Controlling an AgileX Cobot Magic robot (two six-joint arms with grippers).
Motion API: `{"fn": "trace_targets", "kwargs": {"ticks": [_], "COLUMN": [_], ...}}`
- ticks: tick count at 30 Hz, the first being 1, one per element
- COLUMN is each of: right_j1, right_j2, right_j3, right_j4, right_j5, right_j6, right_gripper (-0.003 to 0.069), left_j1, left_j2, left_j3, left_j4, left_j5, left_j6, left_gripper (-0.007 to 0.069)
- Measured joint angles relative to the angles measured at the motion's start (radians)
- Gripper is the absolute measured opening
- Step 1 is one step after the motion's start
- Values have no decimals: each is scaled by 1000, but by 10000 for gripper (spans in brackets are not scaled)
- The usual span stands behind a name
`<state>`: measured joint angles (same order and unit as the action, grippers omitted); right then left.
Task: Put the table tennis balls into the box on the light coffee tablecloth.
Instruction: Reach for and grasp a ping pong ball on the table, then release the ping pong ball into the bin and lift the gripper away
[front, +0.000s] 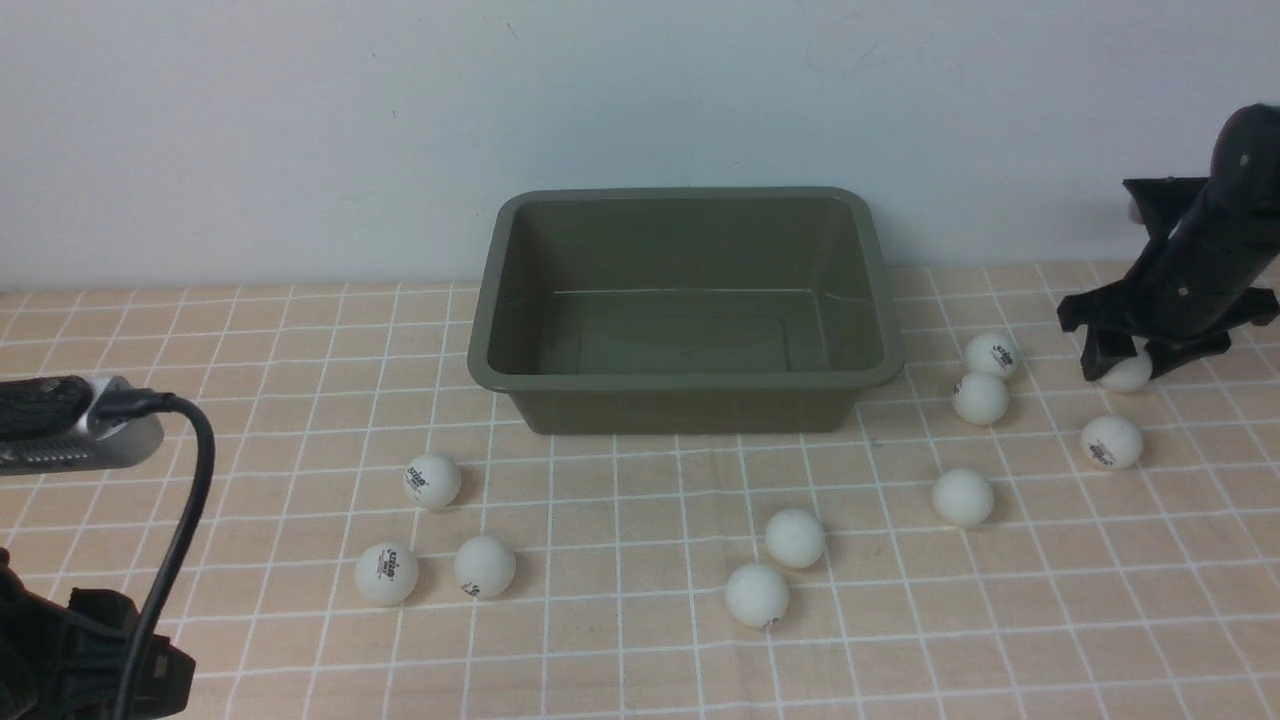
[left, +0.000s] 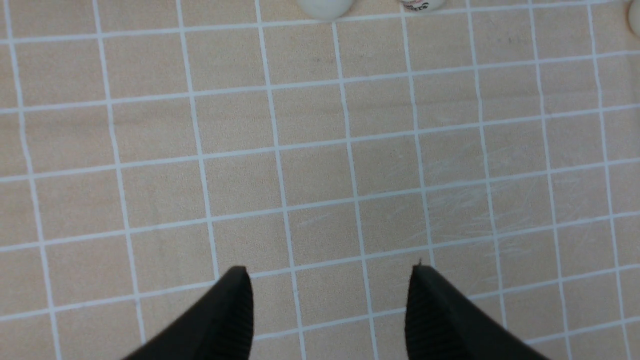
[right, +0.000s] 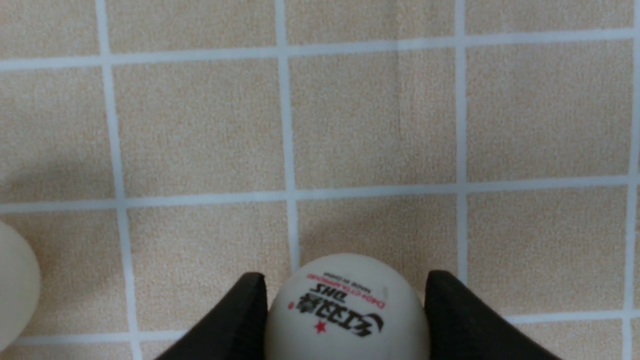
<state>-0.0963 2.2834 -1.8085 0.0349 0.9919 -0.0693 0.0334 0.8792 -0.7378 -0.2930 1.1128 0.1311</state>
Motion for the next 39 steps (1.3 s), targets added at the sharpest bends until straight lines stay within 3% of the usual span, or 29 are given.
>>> {"fn": "trace_targets", "kwargs": {"ticks": [7,15,18,24,28,32,39], "right_j1": [0,34,103,285,386,438,444], "right_j2": [-18,-19,-21,-28,-28,-28,10], "right_j3": [-61,-291,-337,-346,-346,-346,-347], "right_j4": [92,562,628,537,355,248,235], "right_j5": [73,229,231,229,192,174,169], "right_j6": [13,-118,-168,-188,-170,-160,-160], "right_gripper": [368,368,368,368,368,368,369], "left_j1": [0,0,0,0,0,0,0], "left_j2": [0,0,0,0,0,0,0], "left_j3": [0,0,0,0,0,0,0], "left_j4": [0,0,0,4,15,19,21], "left_j5": [0,-1,-14,-24,-25,-25,-25], "left_j6": [1,3,3,3,3,3,3], "left_gripper": [343,343,343,343,343,343,343]}}
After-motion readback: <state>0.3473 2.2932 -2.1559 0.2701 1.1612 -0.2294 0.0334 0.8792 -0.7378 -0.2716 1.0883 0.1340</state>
